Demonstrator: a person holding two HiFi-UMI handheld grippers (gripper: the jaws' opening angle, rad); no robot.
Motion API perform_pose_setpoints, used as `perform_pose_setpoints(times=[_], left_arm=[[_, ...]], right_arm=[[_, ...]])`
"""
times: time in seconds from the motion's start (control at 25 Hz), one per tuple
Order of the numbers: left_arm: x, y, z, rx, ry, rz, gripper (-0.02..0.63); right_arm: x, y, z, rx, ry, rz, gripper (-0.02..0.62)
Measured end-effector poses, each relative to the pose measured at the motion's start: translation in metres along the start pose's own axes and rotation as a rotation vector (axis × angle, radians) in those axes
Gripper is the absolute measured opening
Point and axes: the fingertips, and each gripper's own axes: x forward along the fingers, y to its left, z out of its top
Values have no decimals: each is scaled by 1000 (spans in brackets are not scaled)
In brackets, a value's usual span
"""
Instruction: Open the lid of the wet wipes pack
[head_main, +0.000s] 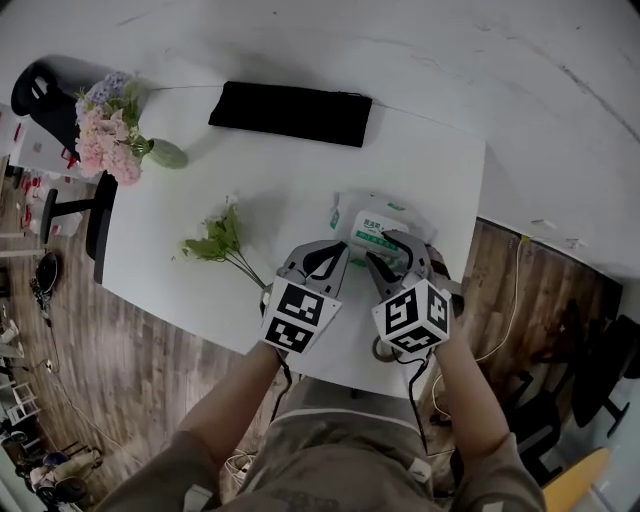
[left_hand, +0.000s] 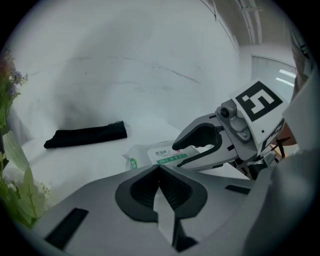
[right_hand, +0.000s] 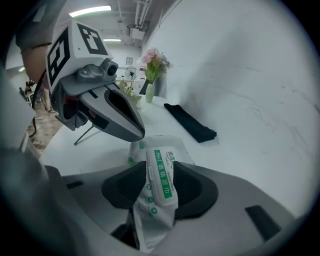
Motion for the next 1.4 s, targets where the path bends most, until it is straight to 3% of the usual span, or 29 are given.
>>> perform_pose_setpoints(times=[0.2,0.6,0.84,1.24,1.4], left_arm=[[12,3,-17,-29,43,4,17],[21,5,-25,-43,78,-2,17],[19,5,-25,-10,79,1,17],[19,3,-23,-30,46,-14,17],[18,5,-25,-25,53,0,17]], right_arm=[[6,1,-4,-13,3,-1,192],[-2,1,8,-34,-23,13,90],[-18,-40,31,-45,-92,-59,44],[4,-91,22,91,-159,-167,60],[12,-98,17,147,-157,-144,69]])
